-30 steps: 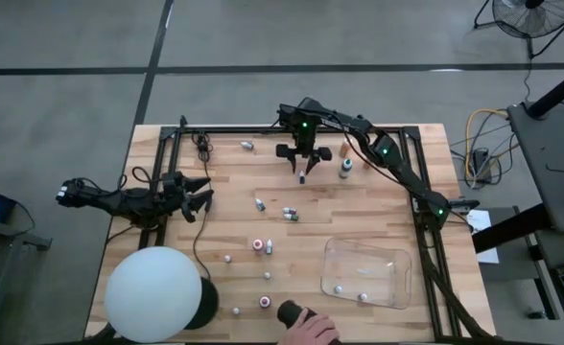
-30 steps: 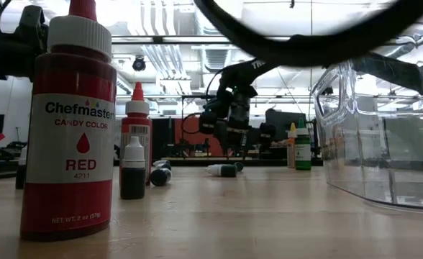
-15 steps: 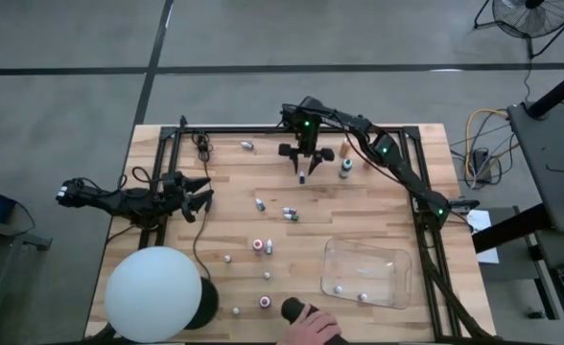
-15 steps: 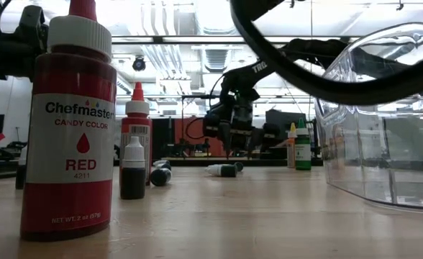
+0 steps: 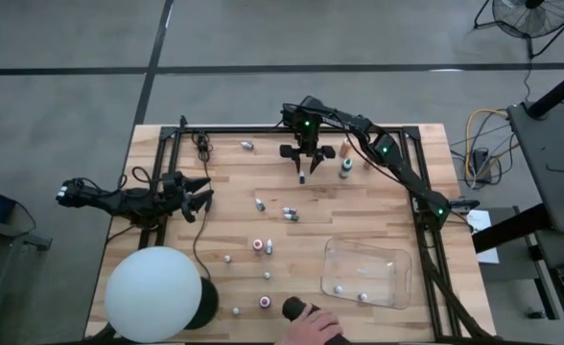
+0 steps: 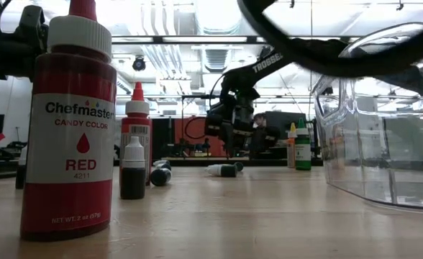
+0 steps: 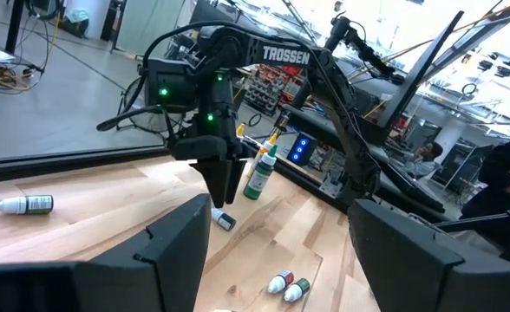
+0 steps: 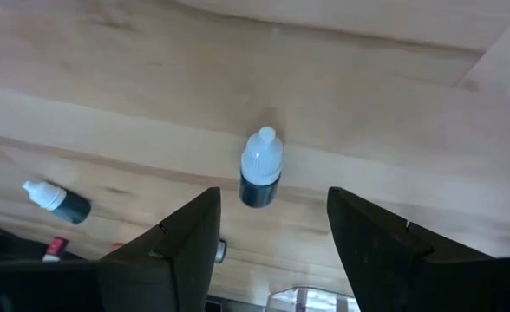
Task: Pick & Place food coloring
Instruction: Put the black food color into the transparent bin
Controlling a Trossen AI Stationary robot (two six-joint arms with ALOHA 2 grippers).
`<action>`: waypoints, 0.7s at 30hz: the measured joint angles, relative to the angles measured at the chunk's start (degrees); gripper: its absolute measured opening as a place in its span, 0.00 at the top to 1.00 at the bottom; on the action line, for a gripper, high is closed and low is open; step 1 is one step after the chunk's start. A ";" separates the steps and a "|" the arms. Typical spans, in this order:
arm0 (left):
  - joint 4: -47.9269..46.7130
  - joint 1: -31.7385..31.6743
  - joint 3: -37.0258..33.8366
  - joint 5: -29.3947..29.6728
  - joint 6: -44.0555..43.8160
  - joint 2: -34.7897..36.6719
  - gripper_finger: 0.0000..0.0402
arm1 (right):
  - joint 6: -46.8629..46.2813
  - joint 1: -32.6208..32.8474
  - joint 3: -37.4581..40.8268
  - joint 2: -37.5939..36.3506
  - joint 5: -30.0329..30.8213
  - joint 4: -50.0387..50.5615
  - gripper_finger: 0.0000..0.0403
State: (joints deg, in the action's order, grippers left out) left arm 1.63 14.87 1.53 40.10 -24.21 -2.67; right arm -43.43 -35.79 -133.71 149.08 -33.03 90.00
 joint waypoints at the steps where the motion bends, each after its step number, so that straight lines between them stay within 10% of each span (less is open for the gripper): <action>1: 0.00 -0.02 0.02 0.01 0.01 0.00 0.39 | 0.16 0.00 0.00 -0.12 0.00 -0.02 0.50; 21: 0.00 -0.01 0.02 0.00 -0.01 0.00 0.39 | 5.02 -2.58 0.00 -1.93 0.04 0.02 0.50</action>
State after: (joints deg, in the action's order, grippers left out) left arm 1.63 14.86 1.54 40.10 -24.22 -2.66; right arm -38.42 -38.37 -133.71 147.15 -33.00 90.02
